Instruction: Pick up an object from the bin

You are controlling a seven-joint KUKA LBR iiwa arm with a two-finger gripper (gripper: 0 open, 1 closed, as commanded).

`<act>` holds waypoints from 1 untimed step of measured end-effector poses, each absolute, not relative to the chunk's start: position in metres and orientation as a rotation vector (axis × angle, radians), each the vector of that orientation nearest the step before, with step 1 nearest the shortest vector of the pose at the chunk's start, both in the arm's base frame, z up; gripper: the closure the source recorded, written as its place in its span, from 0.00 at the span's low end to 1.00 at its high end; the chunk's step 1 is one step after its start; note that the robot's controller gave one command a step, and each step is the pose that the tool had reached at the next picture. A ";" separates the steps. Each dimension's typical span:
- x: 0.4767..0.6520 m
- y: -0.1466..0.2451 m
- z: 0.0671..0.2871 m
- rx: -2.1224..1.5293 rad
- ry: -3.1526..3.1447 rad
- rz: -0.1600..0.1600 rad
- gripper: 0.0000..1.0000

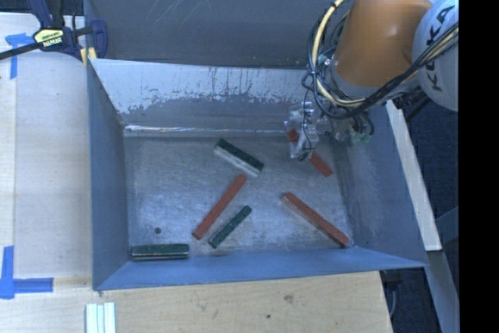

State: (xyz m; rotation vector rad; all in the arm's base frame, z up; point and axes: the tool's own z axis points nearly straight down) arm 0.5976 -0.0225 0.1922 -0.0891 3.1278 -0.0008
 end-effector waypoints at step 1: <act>0.619 -0.040 0.281 -0.072 3.126 -0.003 1.00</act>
Offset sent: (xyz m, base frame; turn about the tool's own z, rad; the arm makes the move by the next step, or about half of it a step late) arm 0.0187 -0.0161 0.0825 0.0083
